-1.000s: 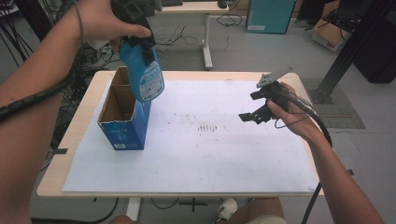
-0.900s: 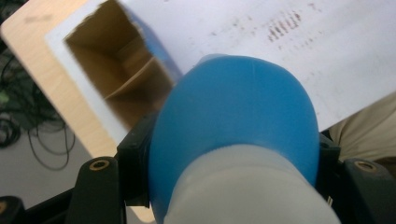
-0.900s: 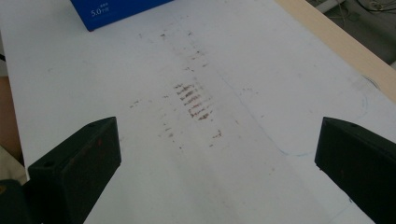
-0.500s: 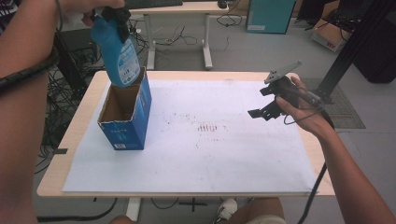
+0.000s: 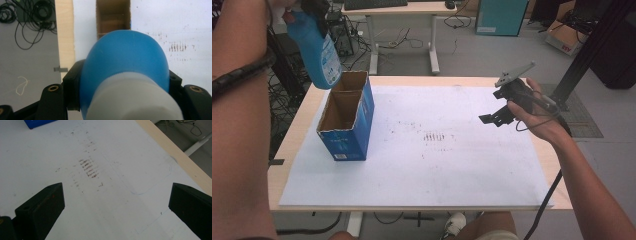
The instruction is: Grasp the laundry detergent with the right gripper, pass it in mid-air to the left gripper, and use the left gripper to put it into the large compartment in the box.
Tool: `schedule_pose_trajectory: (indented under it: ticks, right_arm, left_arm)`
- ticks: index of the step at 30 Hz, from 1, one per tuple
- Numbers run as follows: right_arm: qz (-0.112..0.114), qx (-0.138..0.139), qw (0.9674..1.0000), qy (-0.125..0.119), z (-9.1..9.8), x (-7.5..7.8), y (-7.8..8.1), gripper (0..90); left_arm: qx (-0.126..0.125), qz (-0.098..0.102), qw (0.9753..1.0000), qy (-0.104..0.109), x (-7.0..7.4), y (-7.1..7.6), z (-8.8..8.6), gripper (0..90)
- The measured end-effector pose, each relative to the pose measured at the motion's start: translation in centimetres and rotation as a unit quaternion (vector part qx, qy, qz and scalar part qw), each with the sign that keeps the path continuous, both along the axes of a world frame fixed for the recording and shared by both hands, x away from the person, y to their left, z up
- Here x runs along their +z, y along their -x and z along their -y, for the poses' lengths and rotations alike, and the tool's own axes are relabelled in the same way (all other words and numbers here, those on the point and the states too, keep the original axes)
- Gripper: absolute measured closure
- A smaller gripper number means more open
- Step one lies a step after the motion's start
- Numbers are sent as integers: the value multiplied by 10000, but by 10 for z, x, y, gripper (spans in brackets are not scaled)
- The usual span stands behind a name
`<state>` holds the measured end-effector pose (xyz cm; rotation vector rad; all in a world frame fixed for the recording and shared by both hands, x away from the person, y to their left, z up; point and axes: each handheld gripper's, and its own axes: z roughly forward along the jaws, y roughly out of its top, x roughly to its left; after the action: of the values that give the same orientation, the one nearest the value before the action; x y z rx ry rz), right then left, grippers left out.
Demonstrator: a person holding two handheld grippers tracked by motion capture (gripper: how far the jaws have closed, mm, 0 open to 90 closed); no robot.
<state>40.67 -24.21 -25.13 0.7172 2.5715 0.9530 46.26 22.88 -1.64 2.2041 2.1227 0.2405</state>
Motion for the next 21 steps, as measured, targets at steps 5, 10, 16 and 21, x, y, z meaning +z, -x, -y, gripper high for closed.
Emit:
schedule_pose_trajectory:
  ticks: [5, 10, 16, 21]
  right_arm:
    - [-36, 12, 10000, 64, 0, -1, 2, 2]
    - [-22, 30, 10000, 62, 0, -2, 3, 2]
    - [-21, 33, 10000, 80, 0, -1, 5, 2]
    - [-17, 44, 10000, 76, 0, -1, 6, 2]
  left_arm:
    - [176, -1, 9998, 31, -2, 0, -4, 367]
    - [275, -41, 9996, 33, -7, -1, -4, 368]
    - [286, -121, 9995, 24, -19, -3, -2, 367]
    - [271, -156, 9995, 79, -29, -4, -4, 367]
